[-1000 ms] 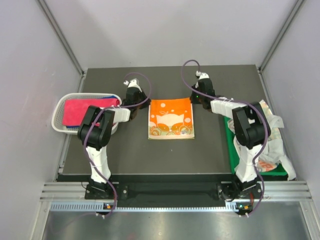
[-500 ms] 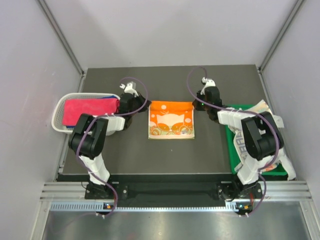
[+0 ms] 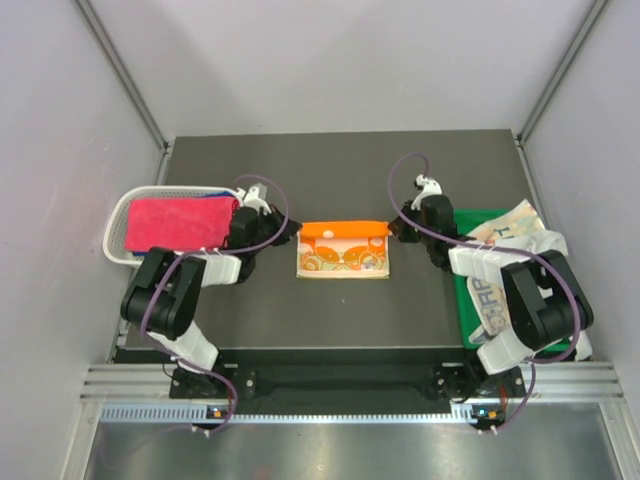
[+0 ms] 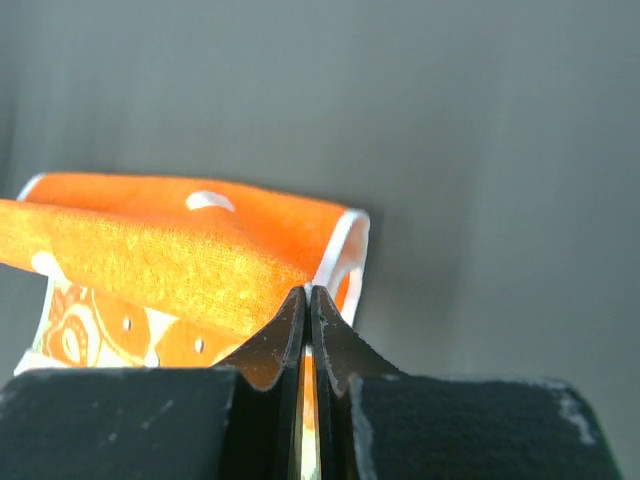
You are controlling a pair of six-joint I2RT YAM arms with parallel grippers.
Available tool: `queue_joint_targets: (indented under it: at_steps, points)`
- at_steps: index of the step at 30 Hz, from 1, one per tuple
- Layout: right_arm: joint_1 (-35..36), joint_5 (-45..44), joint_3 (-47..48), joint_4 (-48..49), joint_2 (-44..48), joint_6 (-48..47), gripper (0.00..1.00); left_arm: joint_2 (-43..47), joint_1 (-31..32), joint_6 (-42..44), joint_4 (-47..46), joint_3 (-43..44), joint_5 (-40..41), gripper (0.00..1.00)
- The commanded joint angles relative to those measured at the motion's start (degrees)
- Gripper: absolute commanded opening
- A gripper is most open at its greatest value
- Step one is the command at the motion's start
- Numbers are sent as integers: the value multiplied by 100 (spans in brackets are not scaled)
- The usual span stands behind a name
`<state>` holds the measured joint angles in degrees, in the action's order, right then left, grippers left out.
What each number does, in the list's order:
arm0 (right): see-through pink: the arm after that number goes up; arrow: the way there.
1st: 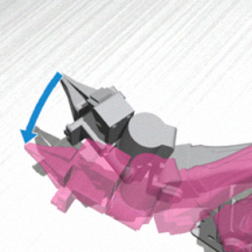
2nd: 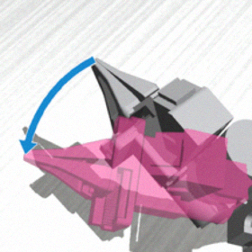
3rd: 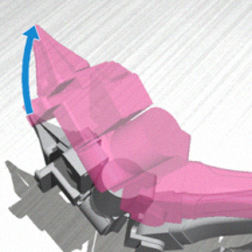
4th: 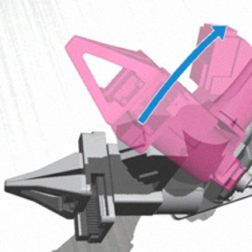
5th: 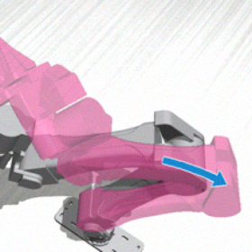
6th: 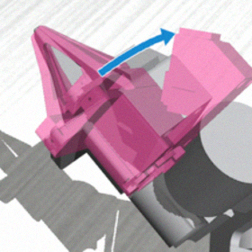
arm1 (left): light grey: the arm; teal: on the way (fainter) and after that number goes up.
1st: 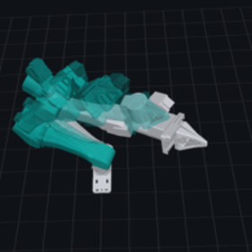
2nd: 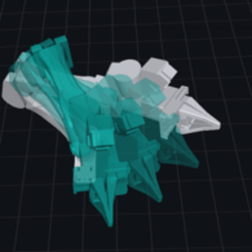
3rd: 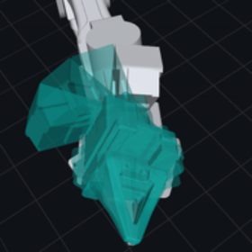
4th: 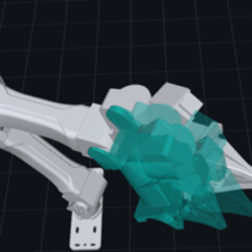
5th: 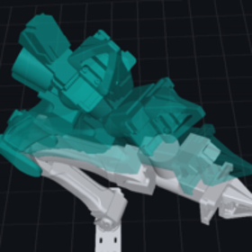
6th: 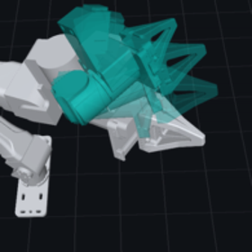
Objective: Fold and stack the towels
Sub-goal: Fold the towel
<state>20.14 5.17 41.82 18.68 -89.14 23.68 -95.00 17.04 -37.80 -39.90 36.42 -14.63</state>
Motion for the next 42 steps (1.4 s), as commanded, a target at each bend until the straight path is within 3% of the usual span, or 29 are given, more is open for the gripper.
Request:
queue_joint_targets:
  at_steps: [1,20,42]
  points:
    - [42,142,-244,426,345,172,0,411,19,-43,-404,-301,-162,0]
    - [684,-200,-1027,365,907,268,0,1018,247,1,-220,-1146,-119,0]
    - [780,-218,-1554,610,1048,506,0,1212,300,18,-53,-1498,-286,0]
